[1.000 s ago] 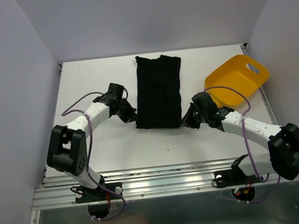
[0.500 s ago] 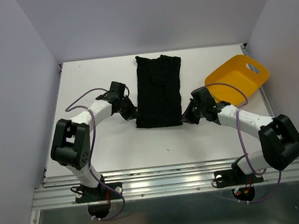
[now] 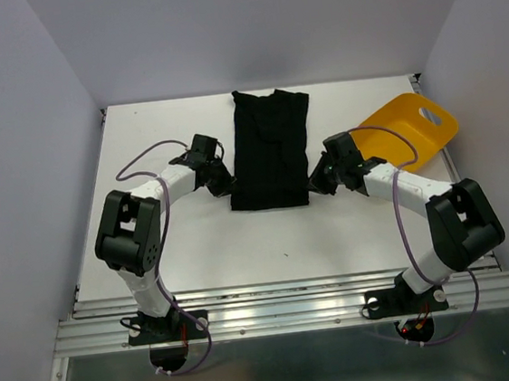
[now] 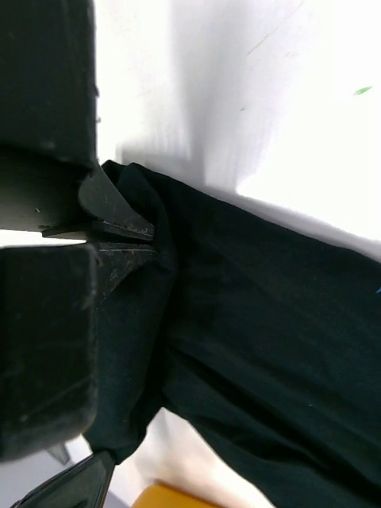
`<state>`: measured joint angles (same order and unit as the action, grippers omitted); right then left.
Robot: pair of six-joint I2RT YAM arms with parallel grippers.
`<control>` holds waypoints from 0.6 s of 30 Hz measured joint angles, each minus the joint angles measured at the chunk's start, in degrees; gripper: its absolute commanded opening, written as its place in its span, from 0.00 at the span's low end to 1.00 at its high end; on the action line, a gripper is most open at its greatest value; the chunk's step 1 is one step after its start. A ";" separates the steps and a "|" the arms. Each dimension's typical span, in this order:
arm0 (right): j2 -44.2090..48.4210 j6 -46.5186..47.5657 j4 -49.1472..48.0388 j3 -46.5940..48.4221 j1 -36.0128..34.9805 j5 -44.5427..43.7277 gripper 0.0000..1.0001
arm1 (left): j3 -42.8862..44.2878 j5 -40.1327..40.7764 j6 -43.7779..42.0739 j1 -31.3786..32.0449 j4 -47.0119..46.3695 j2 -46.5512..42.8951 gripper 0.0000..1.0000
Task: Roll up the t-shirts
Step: Roll the T-shirt to the center of the board.
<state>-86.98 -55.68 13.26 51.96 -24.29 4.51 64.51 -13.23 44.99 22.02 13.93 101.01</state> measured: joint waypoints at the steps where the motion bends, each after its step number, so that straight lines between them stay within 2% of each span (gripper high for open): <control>1: -0.79 0.26 -0.17 0.68 0.15 -0.20 0.22 | 0.31 0.63 -0.48 0.00 -0.07 0.26 0.18; 2: -1.31 0.37 -0.33 1.09 0.26 -0.24 0.28 | 0.83 1.29 -0.87 0.00 0.02 0.79 0.25; 5: -3.23 0.85 -0.61 2.38 0.48 -1.16 0.29 | 2.67 3.56 -2.34 0.00 -0.02 2.05 0.42; 6: -3.63 0.96 -0.61 2.62 0.52 -1.57 0.29 | 3.04 4.52 -3.02 0.00 -0.15 2.21 0.53; 9: -4.17 1.33 -0.66 2.75 0.63 -2.21 0.31 | 3.23 6.29 -4.24 0.00 -0.42 2.03 0.71; 11: -4.24 1.64 -0.63 2.75 0.63 -2.71 0.38 | 3.26 7.41 -4.87 0.00 -0.48 1.73 0.73; 12: -4.24 1.88 -0.66 2.75 0.63 -2.97 0.50 | 3.26 7.93 -5.53 0.00 -0.44 1.31 0.73; 14: -4.13 2.60 -0.61 2.75 0.63 -3.52 0.59 | 3.30 8.79 -6.14 0.11 -0.42 0.22 0.73; 18: -2.32 3.96 -0.24 2.75 0.63 -4.52 0.60 | 3.82 10.51 -7.41 0.74 -0.44 -3.78 0.69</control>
<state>-89.30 -51.72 13.02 54.72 -23.66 -0.01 68.34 -2.72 37.58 22.76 13.50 97.23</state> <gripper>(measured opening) 0.592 0.726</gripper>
